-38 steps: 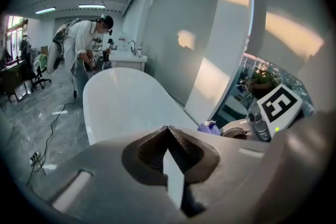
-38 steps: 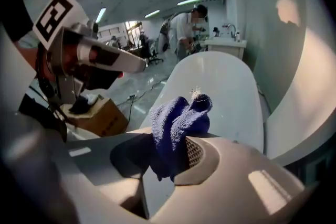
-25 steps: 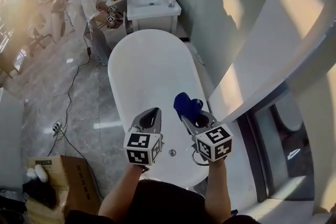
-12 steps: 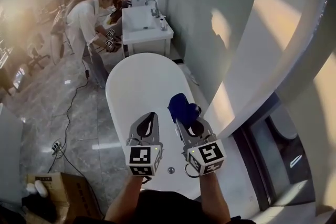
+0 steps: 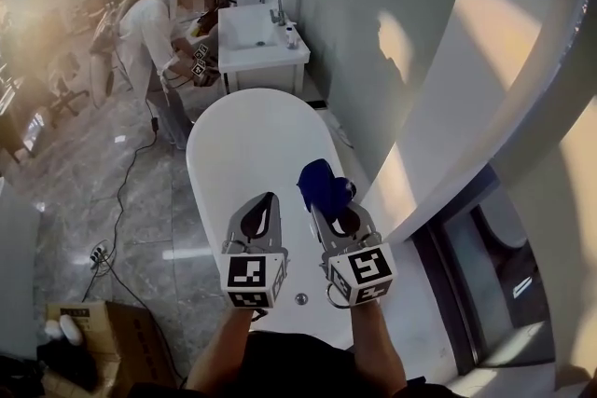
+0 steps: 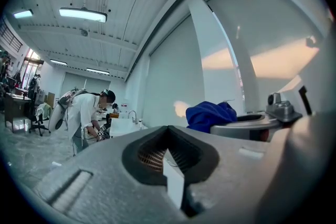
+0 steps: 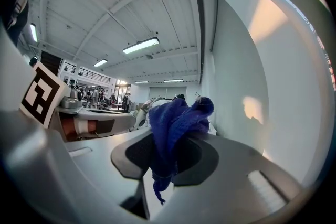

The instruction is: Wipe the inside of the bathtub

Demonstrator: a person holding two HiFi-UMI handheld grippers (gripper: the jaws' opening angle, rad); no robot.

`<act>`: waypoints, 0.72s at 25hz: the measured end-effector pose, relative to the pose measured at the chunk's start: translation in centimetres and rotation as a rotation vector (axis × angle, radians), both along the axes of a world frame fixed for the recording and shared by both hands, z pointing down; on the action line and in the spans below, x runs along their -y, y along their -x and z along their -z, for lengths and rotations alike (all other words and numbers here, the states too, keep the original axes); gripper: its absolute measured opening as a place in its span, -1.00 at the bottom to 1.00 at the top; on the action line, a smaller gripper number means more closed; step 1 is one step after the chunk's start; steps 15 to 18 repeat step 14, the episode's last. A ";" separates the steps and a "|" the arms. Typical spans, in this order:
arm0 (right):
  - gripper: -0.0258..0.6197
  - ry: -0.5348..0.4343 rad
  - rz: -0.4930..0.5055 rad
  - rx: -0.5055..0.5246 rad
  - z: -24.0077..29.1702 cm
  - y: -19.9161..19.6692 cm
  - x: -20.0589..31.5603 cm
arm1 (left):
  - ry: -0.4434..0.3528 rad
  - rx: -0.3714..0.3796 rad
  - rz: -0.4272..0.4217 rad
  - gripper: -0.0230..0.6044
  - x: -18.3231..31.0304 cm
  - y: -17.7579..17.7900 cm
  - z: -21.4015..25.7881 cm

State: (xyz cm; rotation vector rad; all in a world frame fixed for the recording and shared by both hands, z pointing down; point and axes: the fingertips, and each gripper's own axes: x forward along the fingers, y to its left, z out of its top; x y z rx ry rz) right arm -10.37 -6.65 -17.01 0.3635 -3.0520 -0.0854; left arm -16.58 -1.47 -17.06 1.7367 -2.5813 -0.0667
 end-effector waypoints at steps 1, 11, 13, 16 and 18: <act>-0.66 -0.004 -0.002 0.000 0.0 0.0 0.0 | 0.002 -0.002 0.004 -0.91 0.0 0.1 -0.1; -0.66 -0.016 -0.025 -0.001 -0.1 0.1 0.8 | 0.010 0.006 0.000 -0.91 0.7 0.3 -0.6; -0.66 -0.017 -0.027 -0.004 -0.2 0.3 1.0 | 0.007 0.009 -0.002 -0.91 0.9 0.5 -0.5; -0.66 -0.018 -0.027 -0.005 -0.2 0.4 1.1 | 0.006 0.012 -0.003 -0.91 1.0 0.6 -0.4; -0.66 -0.018 -0.027 -0.005 -0.2 0.4 1.1 | 0.006 0.012 -0.003 -0.91 1.0 0.6 -0.4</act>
